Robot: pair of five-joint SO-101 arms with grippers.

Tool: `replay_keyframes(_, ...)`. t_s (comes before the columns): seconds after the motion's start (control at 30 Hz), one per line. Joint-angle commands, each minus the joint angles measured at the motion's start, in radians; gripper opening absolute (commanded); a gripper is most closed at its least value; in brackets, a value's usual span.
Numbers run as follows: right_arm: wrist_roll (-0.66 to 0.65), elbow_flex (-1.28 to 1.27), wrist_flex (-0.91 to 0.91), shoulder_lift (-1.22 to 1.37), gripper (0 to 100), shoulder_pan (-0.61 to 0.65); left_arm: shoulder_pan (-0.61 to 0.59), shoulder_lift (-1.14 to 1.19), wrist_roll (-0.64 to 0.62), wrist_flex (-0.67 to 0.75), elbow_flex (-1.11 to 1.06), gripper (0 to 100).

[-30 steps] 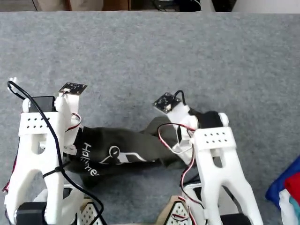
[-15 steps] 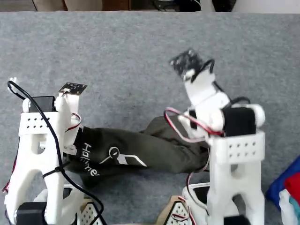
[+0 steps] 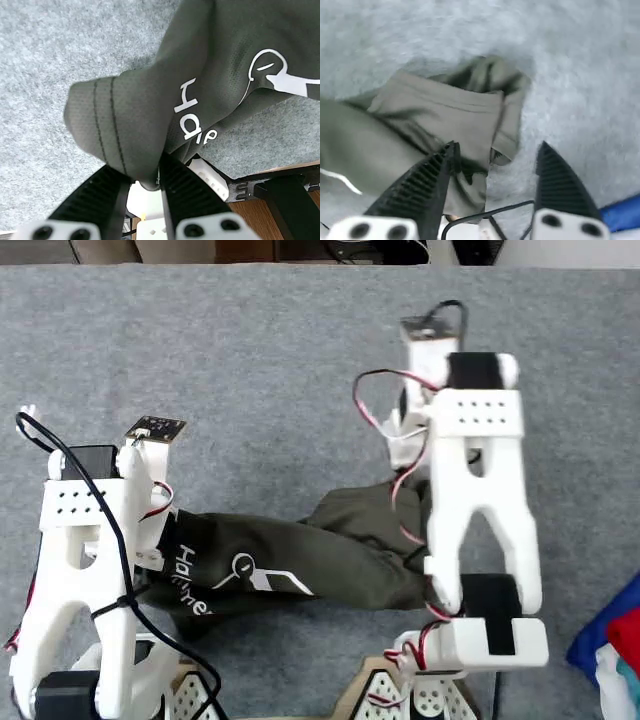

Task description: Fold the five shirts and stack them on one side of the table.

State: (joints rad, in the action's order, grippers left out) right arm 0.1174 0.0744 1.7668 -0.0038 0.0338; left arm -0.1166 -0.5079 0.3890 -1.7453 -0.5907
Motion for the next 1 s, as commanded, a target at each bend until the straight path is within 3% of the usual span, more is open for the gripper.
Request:
replay_keyframes(0.0,0.061,-0.073,0.020,0.002,22.5,-0.073,-0.008,-0.019,0.009,-0.006,0.006,2)
replay_keyframes(0.4,0.183,-0.223,-0.086,0.012,22.4,-0.008,0.000,-0.019,0.011,-0.005,0.006,2)
replay_keyframes(0.67,0.236,-0.407,-0.350,0.013,22.4,0.013,0.000,-0.018,0.011,-0.005,0.006,2)
replay_keyframes(0.97,0.236,-0.533,-0.512,0.013,22.4,0.012,0.000,-0.018,0.006,0.014,0.006,2)
